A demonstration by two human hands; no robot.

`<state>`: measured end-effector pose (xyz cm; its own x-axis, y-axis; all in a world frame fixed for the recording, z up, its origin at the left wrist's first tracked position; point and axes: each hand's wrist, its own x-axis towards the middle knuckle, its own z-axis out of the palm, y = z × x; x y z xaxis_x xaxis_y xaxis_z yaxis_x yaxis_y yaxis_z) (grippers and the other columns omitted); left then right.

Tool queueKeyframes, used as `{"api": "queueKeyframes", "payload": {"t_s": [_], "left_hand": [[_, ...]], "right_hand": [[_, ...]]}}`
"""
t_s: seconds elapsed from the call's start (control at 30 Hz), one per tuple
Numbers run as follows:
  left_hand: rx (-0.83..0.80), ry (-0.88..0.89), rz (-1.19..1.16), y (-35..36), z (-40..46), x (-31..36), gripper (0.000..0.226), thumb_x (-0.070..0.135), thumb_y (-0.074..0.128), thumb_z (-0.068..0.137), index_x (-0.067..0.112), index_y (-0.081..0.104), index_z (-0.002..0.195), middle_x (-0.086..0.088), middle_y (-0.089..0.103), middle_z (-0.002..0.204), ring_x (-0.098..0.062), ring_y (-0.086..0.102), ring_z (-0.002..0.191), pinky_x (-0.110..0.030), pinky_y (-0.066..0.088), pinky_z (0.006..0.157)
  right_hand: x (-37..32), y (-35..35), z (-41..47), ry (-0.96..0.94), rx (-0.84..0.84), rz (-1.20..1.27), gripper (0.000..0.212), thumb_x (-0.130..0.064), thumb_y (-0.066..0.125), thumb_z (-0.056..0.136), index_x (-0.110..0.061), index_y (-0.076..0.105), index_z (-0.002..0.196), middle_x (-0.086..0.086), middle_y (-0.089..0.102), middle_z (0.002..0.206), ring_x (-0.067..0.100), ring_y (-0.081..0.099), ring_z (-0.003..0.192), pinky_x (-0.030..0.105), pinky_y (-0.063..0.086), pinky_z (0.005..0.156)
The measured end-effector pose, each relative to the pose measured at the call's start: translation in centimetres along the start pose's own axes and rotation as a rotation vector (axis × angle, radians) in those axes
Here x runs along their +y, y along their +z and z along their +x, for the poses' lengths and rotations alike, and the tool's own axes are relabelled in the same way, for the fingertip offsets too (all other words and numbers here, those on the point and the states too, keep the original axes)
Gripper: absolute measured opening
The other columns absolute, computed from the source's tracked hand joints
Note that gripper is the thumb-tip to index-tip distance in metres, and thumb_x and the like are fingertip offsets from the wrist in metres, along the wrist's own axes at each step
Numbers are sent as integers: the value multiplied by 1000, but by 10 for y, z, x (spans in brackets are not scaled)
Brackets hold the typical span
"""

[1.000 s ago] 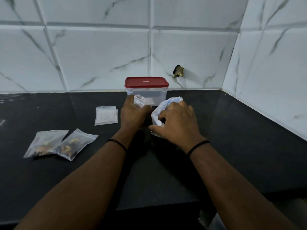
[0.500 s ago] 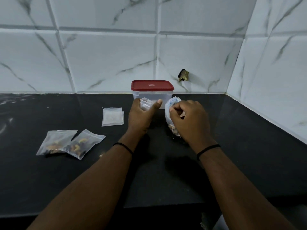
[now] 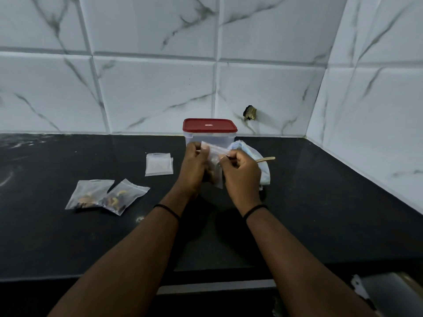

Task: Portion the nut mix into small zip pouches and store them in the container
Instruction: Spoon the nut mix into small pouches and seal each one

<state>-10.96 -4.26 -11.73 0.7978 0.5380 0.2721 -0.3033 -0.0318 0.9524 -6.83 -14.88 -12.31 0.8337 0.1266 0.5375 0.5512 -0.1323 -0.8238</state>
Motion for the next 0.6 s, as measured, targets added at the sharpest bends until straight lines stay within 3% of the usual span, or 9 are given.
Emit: {"api": "queueKeyframes", "payload": {"t_s": [0.1, 0.2, 0.33, 0.47, 0.6], "left_hand": [[16, 23, -29, -3, 3, 1, 10, 16, 57, 100, 10, 57, 92, -12, 59, 73, -22, 56, 56, -31, 50, 52], [18, 9, -75, -4, 4, 0, 9, 14, 62, 97, 7, 64, 90, -9, 66, 72, -19, 61, 54, -31, 53, 50], [5, -1, -77, -8, 6, 0, 9, 15, 67, 93, 6, 68, 95, -8, 72, 79, -20, 68, 67, -34, 57, 56], [13, -12, -1, -10, 11, -2, 8, 14, 67, 93, 8, 71, 90, -5, 74, 81, -19, 71, 75, -39, 59, 67], [64, -33, -32, -10, 12, 1, 10, 8, 65, 93, 6, 70, 84, -2, 71, 72, -11, 68, 64, -28, 55, 58]], "right_hand": [[6, -3, 6, 80, 27, 44, 12, -19, 66, 88, -18, 63, 77, -6, 65, 69, 12, 60, 67, 30, 53, 68], [10, -1, 10, 90, 9, 107, 15, -20, 70, 87, -9, 64, 79, 1, 66, 69, 10, 56, 63, 28, 49, 62], [10, 1, 13, 92, 28, 217, 13, -13, 69, 85, -4, 64, 78, 13, 65, 71, 12, 54, 65, 39, 51, 66], [14, -2, 17, 156, 0, 275, 17, -12, 71, 85, -12, 63, 70, -9, 56, 56, 9, 49, 57, 33, 44, 59], [14, -2, 19, 204, -83, 323, 15, -12, 72, 87, -5, 66, 75, -2, 51, 55, 11, 41, 50, 28, 37, 51]]}}
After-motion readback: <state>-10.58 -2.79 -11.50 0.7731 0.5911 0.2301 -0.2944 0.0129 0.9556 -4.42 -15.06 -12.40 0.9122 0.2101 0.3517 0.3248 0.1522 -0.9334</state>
